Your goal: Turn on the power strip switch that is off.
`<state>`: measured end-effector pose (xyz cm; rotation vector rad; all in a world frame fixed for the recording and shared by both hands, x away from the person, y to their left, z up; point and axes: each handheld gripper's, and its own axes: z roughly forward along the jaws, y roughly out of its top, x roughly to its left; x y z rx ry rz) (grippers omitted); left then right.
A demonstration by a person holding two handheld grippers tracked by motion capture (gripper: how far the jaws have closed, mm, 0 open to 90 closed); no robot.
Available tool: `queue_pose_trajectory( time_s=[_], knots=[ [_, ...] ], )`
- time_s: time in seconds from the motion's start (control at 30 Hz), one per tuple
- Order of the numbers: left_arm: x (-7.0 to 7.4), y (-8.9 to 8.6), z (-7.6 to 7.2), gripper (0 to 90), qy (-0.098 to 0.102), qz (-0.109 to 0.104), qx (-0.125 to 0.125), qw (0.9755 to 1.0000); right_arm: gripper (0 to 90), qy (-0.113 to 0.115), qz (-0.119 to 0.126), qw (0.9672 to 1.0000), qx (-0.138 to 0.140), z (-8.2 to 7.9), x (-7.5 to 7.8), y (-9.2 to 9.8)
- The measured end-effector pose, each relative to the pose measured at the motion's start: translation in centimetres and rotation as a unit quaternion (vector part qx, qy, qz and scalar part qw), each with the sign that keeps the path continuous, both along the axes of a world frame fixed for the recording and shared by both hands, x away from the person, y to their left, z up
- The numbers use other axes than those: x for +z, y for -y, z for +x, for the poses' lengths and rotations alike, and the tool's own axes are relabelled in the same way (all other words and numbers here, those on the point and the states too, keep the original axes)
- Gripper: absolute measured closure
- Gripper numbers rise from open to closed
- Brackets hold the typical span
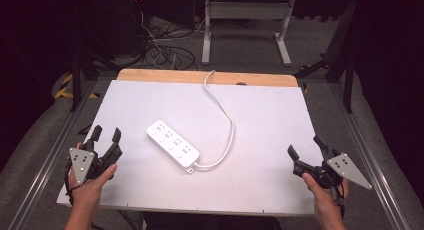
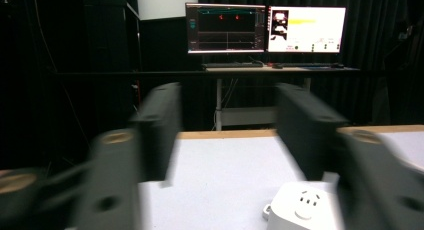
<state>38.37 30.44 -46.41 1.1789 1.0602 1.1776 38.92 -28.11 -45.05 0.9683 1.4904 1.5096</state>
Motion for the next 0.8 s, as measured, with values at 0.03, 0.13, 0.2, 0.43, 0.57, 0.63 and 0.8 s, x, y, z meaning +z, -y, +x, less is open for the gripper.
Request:
queue_pose_trajectory(
  time_s=[0.03, 0.13, 0.2, 0.43, 0.57, 0.63, 0.8],
  knots=[
    [0.1, 0.0, 0.0, 57.2, -0.002, -0.005, -0.005, 1.0, 9.2, 0.001, 0.0, 1.0, 0.0, 0.0, 0.0, 0.1],
    [0.5, -0.1, -0.1, 77.0, -0.015, -0.021, -0.016, 0.9995, 9.3, 0.001, -0.002, 1.0, -0.003, -0.1, 0.0, 0.2],
    [0.7, -0.1, -0.2, 87.3, -0.021, -0.019, -0.015, 0.9995, 9.3, 0.001, -0.002, 1.0, -0.004, -0.2, 0.0, 0.2],
    [1.2, 0.4, -0.2, 89.9, -0.036, -0.021, -0.044, 0.9981, 9.4, 0.001, -0.003, 1.0, -0.006, -0.3, 0.0, 0.4],
    [1.5, 1.7, 0.1, 89.9, -0.047, -0.005, -0.067, 0.9966, 9.6, 0.001, -0.002, 1.0, -0.003, -0.3, 0.0, 0.3],
    [1.8, 2.4, 0.3, 90.0, -0.05, 0.004, -0.074, 0.996, 9.8, 0.001, -0.002, 1.0, -0.003, -0.2, -0.1, 0.3],
    [2.4, 3.6, 0.9, 89.9, -0.053, 0.005, -0.084, 0.995, 10.0, -0.001, -0.001, 1.0, -0.004, -0.3, -0.1, 0.4]
  ],
)
